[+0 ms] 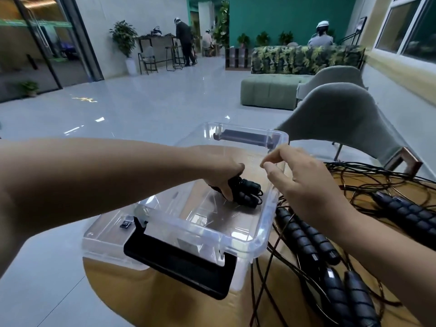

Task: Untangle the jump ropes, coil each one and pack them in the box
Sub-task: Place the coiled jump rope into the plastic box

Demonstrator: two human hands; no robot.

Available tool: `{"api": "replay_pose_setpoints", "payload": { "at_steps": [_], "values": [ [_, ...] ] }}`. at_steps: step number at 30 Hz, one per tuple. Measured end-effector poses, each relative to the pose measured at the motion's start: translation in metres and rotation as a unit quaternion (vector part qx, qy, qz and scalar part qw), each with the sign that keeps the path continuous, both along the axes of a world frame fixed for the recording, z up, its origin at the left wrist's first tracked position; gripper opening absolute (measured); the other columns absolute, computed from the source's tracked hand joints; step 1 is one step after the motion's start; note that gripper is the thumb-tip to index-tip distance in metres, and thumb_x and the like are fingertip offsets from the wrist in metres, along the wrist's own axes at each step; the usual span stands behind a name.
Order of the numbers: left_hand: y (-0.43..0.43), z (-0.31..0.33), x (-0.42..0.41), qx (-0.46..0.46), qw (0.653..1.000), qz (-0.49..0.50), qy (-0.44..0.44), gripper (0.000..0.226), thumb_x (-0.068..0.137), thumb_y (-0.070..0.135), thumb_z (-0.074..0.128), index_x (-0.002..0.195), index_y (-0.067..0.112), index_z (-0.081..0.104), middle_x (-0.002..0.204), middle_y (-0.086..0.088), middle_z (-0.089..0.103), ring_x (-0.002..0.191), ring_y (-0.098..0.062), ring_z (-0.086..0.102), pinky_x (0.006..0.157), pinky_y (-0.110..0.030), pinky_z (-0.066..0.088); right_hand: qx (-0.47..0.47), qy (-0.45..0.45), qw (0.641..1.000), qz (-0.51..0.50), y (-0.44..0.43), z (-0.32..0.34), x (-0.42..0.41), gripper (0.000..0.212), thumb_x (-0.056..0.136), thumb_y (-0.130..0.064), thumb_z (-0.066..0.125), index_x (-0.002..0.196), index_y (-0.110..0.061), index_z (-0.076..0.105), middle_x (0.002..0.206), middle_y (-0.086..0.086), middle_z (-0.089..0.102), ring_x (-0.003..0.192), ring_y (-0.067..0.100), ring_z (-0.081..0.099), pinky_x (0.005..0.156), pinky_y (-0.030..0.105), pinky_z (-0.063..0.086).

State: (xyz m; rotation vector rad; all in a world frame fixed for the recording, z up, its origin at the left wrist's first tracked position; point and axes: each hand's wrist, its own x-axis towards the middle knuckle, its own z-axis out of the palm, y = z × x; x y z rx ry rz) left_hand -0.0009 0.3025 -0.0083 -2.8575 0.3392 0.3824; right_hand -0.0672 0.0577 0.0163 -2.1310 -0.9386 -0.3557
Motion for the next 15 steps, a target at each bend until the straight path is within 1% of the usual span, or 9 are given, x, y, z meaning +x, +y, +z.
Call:
{"api": "replay_pose_setpoints", "payload": {
  "at_steps": [2, 4, 5, 6, 8, 10, 12, 13, 15],
  "values": [
    [0.001, -0.003, -0.002, -0.021, 1.0, -0.01, -0.015, 0.074, 0.074, 0.053, 0.092, 0.122, 0.01, 0.055, 0.119, -0.01, 0.058, 0.094, -0.025, 0.058, 0.071, -0.035, 0.046, -0.001, 0.004, 1.0, -0.002, 0.0, 0.0, 0.0, 0.011, 0.105, -0.031, 0.057, 0.1, -0.027, 0.066, 0.101, -0.015, 0.064, 0.1, 0.003, 0.052, 0.085, 0.026, 0.037],
    [-0.001, -0.005, -0.005, -0.046, 0.999, -0.003, -0.02, 0.082, 0.075, 0.041, 0.094, 0.135, 0.002, 0.055, 0.139, -0.019, 0.045, 0.102, -0.028, 0.052, 0.078, -0.032, 0.043, -0.002, 0.006, 1.0, -0.006, 0.0, 0.0, 0.0, 0.012, 0.104, -0.031, 0.056, 0.099, -0.027, 0.066, 0.099, -0.018, 0.062, 0.104, -0.002, 0.051, 0.084, 0.011, 0.033],
    [-0.002, -0.005, -0.007, -0.056, 0.998, -0.004, -0.02, 0.087, 0.075, 0.039, 0.094, 0.141, 0.002, 0.052, 0.143, -0.02, 0.041, 0.104, -0.03, 0.051, 0.08, -0.033, 0.044, -0.001, 0.006, 1.0, -0.008, 0.0, 0.001, -0.001, 0.012, 0.103, -0.031, 0.057, 0.098, -0.027, 0.067, 0.098, -0.018, 0.062, 0.105, -0.004, 0.05, 0.084, 0.008, 0.032],
    [-0.002, -0.003, -0.007, -0.055, 0.998, -0.009, -0.023, 0.089, 0.075, 0.038, 0.095, 0.144, 0.005, 0.05, 0.138, -0.018, 0.044, 0.1, -0.027, 0.05, 0.078, -0.033, 0.042, 0.001, 0.007, 1.0, -0.009, 0.0, 0.001, -0.001, 0.012, 0.103, -0.031, 0.057, 0.098, -0.027, 0.067, 0.098, -0.017, 0.063, 0.106, -0.005, 0.05, 0.084, 0.006, 0.031],
    [-0.004, 0.0, -0.007, -0.054, 0.998, -0.017, -0.026, 0.093, 0.073, 0.039, 0.096, 0.147, 0.016, 0.045, 0.125, -0.007, 0.048, 0.093, -0.02, 0.048, 0.074, -0.032, 0.039, 0.006, 0.011, 1.0, -0.007, -0.001, 0.002, -0.002, 0.011, 0.104, -0.031, 0.058, 0.097, -0.029, 0.067, 0.099, -0.017, 0.063, 0.105, -0.003, 0.051, 0.084, 0.008, 0.032],
    [-0.004, 0.005, -0.008, -0.044, 0.999, -0.019, -0.019, 0.101, 0.069, 0.044, 0.097, 0.149, 0.023, 0.04, 0.118, 0.0, 0.046, 0.095, -0.02, 0.049, 0.075, -0.035, 0.044, 0.01, 0.017, 1.0, -0.006, -0.001, 0.001, -0.003, 0.011, 0.105, -0.033, 0.056, 0.099, -0.031, 0.065, 0.1, -0.017, 0.063, 0.104, -0.001, 0.053, 0.085, 0.016, 0.037],
    [-0.002, 0.006, -0.011, -0.014, 1.0, -0.022, -0.008, 0.105, 0.065, 0.049, 0.098, 0.148, 0.025, 0.039, 0.117, 0.003, 0.044, 0.098, -0.022, 0.052, 0.08, -0.037, 0.051, 0.01, 0.013, 1.0, -0.008, 0.0, -0.001, -0.004, 0.013, 0.106, -0.037, 0.052, 0.103, -0.032, 0.063, 0.101, -0.016, 0.064, 0.102, 0.005, 0.055, 0.083, 0.026, 0.04],
    [-0.001, 0.007, -0.013, -0.002, 1.0, -0.022, -0.006, 0.104, 0.063, 0.05, 0.098, 0.146, 0.024, 0.041, 0.118, 0.003, 0.045, 0.101, -0.023, 0.054, 0.082, -0.039, 0.055, 0.011, 0.01, 1.0, -0.01, 0.0, -0.001, -0.005, 0.015, 0.107, -0.039, 0.049, 0.107, -0.032, 0.062, 0.103, -0.015, 0.064, 0.102, 0.008, 0.056, 0.083, 0.028, 0.041],
    [-0.002, 0.005, -0.017, 0.021, 0.999, -0.024, -0.01, 0.097, 0.062, 0.052, 0.098, 0.14, 0.021, 0.048, 0.117, 0.001, 0.047, 0.103, -0.026, 0.058, 0.085, -0.043, 0.058, 0.01, 0.012, 1.0, -0.011, 0.001, -0.002, -0.008, 0.017, 0.108, -0.038, 0.048, 0.113, -0.03, 0.062, 0.107, -0.013, 0.065, 0.103, 0.009, 0.057, 0.084, 0.02, 0.04]
  ]
}}
